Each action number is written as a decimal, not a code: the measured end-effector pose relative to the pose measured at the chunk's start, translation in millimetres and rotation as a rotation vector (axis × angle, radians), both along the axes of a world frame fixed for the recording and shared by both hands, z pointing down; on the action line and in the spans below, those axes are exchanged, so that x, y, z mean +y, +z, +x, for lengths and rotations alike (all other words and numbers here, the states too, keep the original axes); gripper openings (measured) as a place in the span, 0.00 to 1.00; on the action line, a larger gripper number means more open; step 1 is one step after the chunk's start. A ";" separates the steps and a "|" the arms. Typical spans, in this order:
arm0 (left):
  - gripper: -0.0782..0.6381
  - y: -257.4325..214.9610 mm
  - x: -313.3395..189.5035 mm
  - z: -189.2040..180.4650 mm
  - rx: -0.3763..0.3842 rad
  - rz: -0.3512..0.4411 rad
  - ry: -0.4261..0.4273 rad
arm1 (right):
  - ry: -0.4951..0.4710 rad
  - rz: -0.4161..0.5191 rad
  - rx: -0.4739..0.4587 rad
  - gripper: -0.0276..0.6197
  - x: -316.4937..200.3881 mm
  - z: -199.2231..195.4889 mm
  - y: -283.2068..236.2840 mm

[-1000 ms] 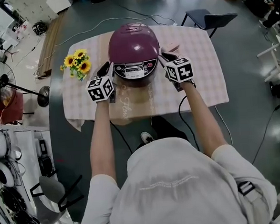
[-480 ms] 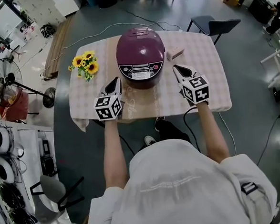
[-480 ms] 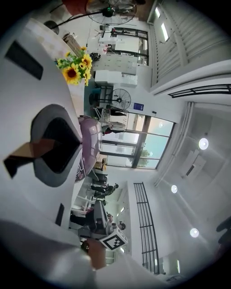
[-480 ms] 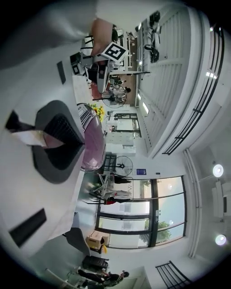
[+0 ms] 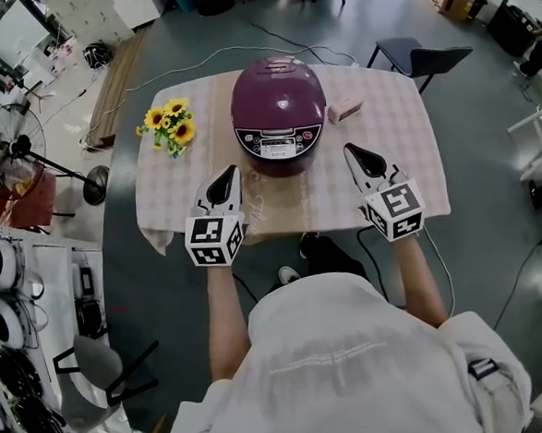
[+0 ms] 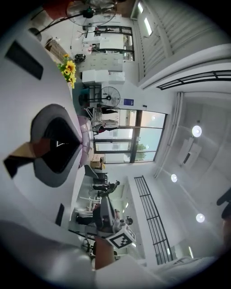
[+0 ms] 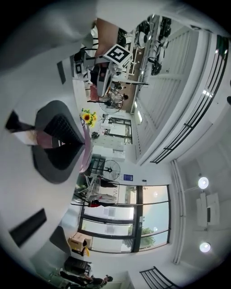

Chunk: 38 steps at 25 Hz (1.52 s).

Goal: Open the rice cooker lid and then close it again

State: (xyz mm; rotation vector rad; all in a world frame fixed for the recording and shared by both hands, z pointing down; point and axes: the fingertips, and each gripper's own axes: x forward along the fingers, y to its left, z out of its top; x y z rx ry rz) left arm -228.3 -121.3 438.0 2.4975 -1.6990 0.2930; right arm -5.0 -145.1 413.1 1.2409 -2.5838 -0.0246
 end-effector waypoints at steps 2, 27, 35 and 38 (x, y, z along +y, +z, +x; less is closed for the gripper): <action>0.13 -14.0 3.8 1.8 -0.040 0.032 0.011 | -0.002 0.028 -0.010 0.08 4.9 0.6 -13.2; 0.13 -98.4 5.5 4.3 -0.134 0.186 0.011 | -0.010 0.162 -0.028 0.08 3.3 -6.2 -72.7; 0.13 -84.7 4.6 -9.5 -0.117 0.142 -0.015 | -0.015 0.140 -0.006 0.08 0.5 -13.2 -59.3; 0.13 -80.2 5.5 -10.4 -0.115 0.130 -0.012 | -0.017 0.132 -0.006 0.08 -0.3 -16.0 -54.8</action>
